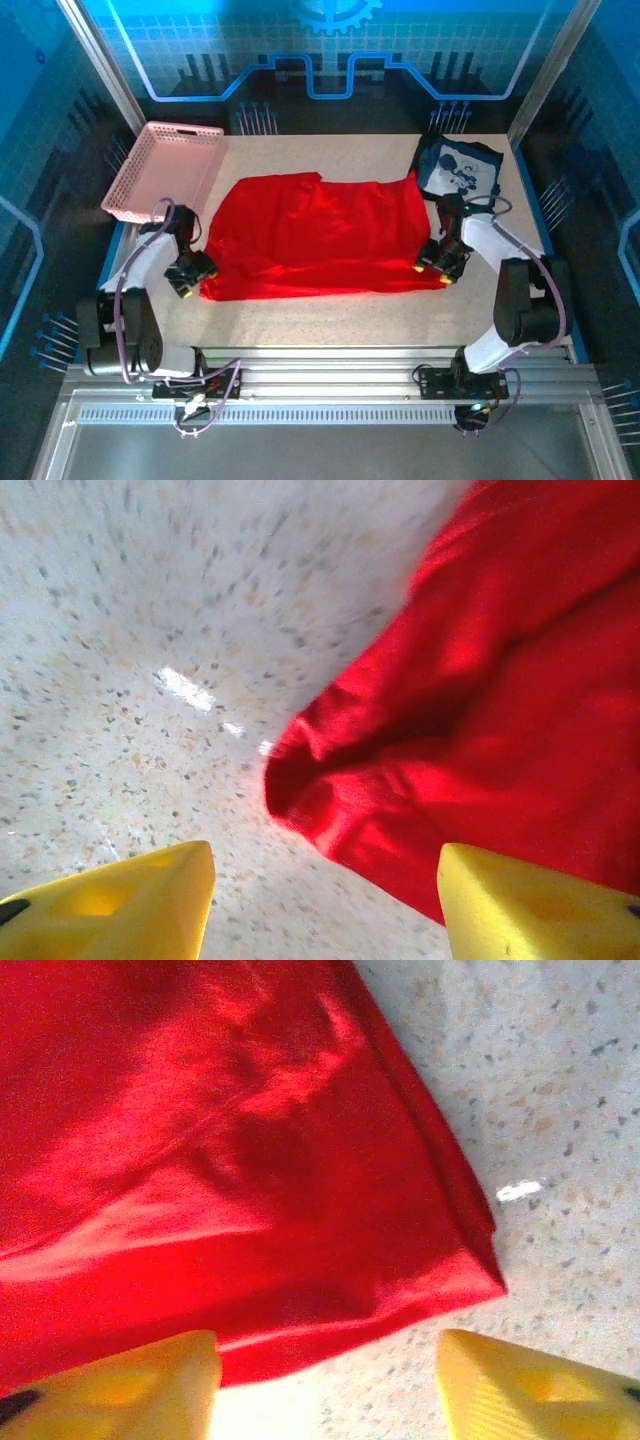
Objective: Fold and stack the t-shirts
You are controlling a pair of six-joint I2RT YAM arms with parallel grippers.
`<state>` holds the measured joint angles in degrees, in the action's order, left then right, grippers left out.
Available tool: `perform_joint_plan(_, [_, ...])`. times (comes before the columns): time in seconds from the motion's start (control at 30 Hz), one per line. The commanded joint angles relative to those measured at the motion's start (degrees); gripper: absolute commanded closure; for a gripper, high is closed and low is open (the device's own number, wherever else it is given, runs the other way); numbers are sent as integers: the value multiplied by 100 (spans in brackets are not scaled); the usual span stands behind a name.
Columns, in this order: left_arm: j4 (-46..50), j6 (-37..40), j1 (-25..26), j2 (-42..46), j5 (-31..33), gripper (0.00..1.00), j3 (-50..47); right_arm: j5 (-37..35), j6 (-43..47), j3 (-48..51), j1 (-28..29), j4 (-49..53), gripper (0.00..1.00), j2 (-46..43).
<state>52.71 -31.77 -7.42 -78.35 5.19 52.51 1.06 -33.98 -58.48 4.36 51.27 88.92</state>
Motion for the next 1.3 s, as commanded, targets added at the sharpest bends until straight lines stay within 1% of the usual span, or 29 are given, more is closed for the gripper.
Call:
perform_joint_plan(0.0, [499, -275, 319, 338, -186, 35, 591, 255, 297, -289, 200, 375, 26, -405])
perform_joint_plan(0.03, [446, -387, 426, 314, -411, 34, 678, 335, 400, -312, 251, 359, 22, -470])
perform_joint_plan(0.13, [-349, -1137, 610, 153, -1619, 34, 482, 714, 704, -281, 359, 107, 15, -609])
perform_joint_plan(0.17, [-730, -1427, 690, 83, -1844, 35, 363, 879, 773, -257, 372, 1, 14, -613])
perform_joint_plan(0.23, [-1267, -1840, 850, -111, -2039, 35, 213, 1144, 870, -226, 418, -163, 13, -613])
perform_joint_plan(0.3, [-1835, -2224, 932, -415, -2330, 39, 41, 1296, 965, -238, 524, -295, 12, -613])
perform_joint_plan(0.37, [-2153, -2430, 979, -675, -2406, 42, -51, 1349, 1074, -310, 632, -329, 12, -579])
perform_joint_plan(0.4, [-2209, -2472, 986, -804, -2409, 44, -65, 1356, 1122, -362, 681, -319, 9, -561])
perform_joint_plan(0.5, [-2168, -2502, 988, -1038, -2402, 48, -95, 1362, 1175, -419, 742, -310, 8, -569])
perform_joint_plan(0.67, [-2079, -2503, 988, -1064, -2392, 52, -205, 1337, 1196, -463, 749, -277, 8, -578])
perform_joint_plan(0.77, [-1892, -2493, 988, -973, -2382, 52, -271, 1308, 1205, -513, 757, -233, 8, -530])
perform_joint_plan(1.0, [-1346, -2440, 979, -369, -2355, 52, -437, 1291, 1196, -610, 753, -222, 8, -456])
perform_joint_plan(1.1, [-1397, -2500, 979, -270, -2390, 51, -600, 1295, 1207, -611, 752, -248, 8, -455])
perform_joint_plan(1.27, [-1779, -2685, 986, -466, -2505, 52, -744, 1317, 1244, -637, 751, -240, 8, -420])
